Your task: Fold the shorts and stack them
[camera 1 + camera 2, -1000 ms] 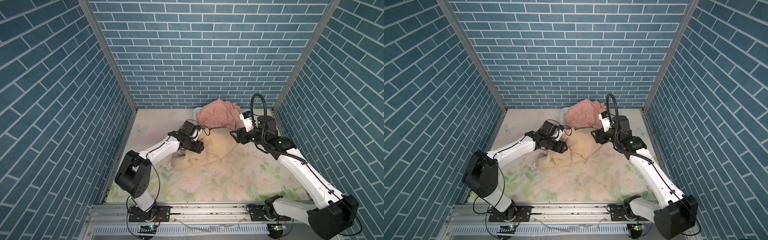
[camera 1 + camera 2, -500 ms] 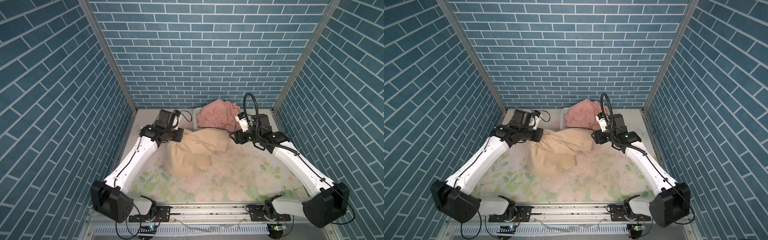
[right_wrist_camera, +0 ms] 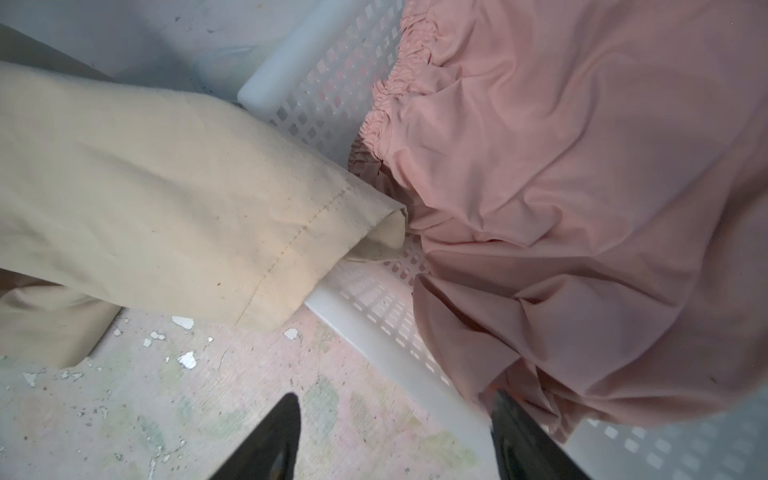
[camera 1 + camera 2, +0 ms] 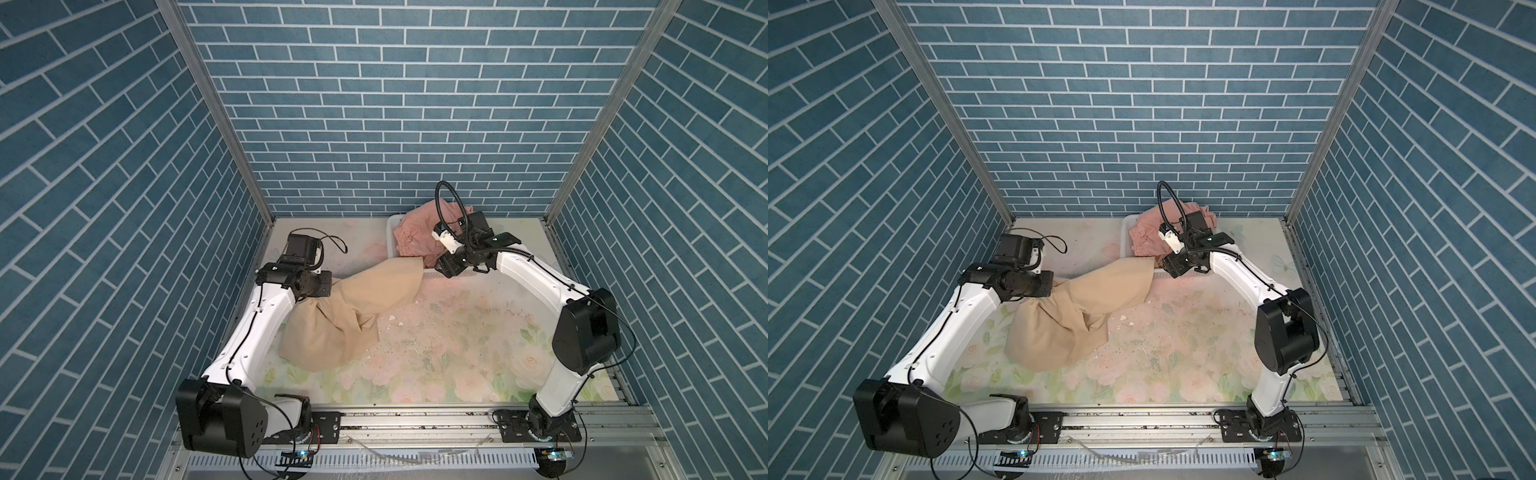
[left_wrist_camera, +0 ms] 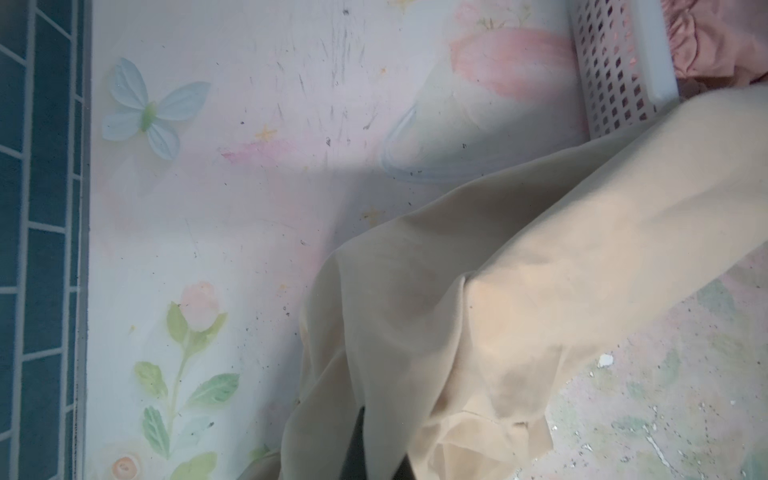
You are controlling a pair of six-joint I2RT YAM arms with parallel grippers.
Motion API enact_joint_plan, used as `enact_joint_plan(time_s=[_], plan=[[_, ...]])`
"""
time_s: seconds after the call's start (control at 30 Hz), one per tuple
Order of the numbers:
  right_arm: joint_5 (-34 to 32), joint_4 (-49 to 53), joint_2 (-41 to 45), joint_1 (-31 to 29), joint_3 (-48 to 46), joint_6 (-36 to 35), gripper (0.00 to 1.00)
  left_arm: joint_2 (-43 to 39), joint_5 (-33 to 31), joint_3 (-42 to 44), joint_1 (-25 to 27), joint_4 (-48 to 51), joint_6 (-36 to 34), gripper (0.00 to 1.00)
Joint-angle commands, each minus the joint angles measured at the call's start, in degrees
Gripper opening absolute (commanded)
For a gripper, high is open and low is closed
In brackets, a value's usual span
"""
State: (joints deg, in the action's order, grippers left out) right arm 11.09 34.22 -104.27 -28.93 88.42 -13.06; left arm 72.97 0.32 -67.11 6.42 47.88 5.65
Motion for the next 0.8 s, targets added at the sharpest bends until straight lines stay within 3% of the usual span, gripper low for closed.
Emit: enact_joint_plan(time_s=[0.0,0.1,0.2,0.37,0.43,0.5,0.57,0.67,0.77], plan=[[-0.28,4.3,-4.6,-0.67,4.4,-5.64,0.73,-1.84,-4.87,-2.59,-5.71,1.96,-0.57,0.0],[-0.03,5.17,-8.11,-1.27,7.14,-6.59,0.73,-2.37,-4.8,-3.12,-11.81,4.22,-0.98,0.0],[0.75,5.6,-10.2,-1.77,8.96,-6.98,0.73,-2.42,-3.95,-2.54,-13.93,4.42,-1.38,0.0],[1.27,5.31,-12.9,-2.18,10.19,-7.15,0.73,-2.76,9.8,1.63,-13.95,-2.84,-0.73,0.0],[-0.19,4.88,-13.63,-2.34,10.32,-7.2,0.71,-2.12,13.74,2.4,-13.86,-4.85,-0.29,0.08],[-2.36,4.21,-14.03,-2.62,10.12,-7.49,0.71,-1.62,13.82,2.35,-13.89,-5.05,0.17,0.17],[-3.1,3.4,-13.99,-2.67,9.7,-7.6,0.69,-1.13,10.49,1.63,-13.89,-3.69,0.16,0.47],[-3.29,1.62,-13.35,-2.67,8.36,-7.06,0.66,-0.86,5.99,0.34,-13.89,-1.12,-0.05,0.52],[-3.38,0.16,-12.68,-2.63,6.71,-6.38,0.58,-1.82,6.88,0.59,-13.88,-1.6,1.05,0.67]])
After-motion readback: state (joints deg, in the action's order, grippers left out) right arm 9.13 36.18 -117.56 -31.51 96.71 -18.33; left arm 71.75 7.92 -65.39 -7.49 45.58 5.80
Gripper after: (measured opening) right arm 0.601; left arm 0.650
